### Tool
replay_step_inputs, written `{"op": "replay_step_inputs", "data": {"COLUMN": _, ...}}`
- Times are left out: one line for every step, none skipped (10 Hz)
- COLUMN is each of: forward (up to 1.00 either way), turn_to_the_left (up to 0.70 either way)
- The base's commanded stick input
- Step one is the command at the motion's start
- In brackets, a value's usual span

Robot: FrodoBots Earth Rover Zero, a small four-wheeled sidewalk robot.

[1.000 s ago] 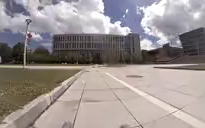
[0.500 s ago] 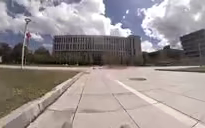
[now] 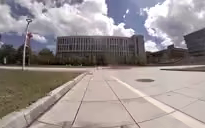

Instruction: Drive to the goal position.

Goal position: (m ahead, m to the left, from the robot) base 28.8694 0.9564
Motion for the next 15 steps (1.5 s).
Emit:
{"op": "replay_step_inputs", "data": {"forward": 0.7, "turn_to_the_left": 0.0}}
{"op": "replay_step_inputs", "data": {"forward": 0.7, "turn_to_the_left": 0.0}}
{"op": "replay_step_inputs", "data": {"forward": 0.7, "turn_to_the_left": 0.0}}
{"op": "replay_step_inputs", "data": {"forward": 0.7, "turn_to_the_left": 0.0}}
{"op": "replay_step_inputs", "data": {"forward": 0.7, "turn_to_the_left": 0.0}}
{"op": "replay_step_inputs", "data": {"forward": 0.7, "turn_to_the_left": 0.0}}
{"op": "replay_step_inputs", "data": {"forward": 0.7, "turn_to_the_left": 0.0}}
{"op": "replay_step_inputs", "data": {"forward": 0.7, "turn_to_the_left": 0.0}}
{"op": "replay_step_inputs", "data": {"forward": 0.7, "turn_to_the_left": 0.0}}
{"op": "replay_step_inputs", "data": {"forward": 0.7, "turn_to_the_left": 0.0}}
{"op": "replay_step_inputs", "data": {"forward": 0.7, "turn_to_the_left": 0.0}}
{"op": "replay_step_inputs", "data": {"forward": 0.7, "turn_to_the_left": 0.0}}
{"op": "replay_step_inputs", "data": {"forward": 0.7, "turn_to_the_left": 0.0}}
{"op": "replay_step_inputs", "data": {"forward": 0.7, "turn_to_the_left": 0.0}}
{"op": "replay_step_inputs", "data": {"forward": 0.7, "turn_to_the_left": 0.0}}
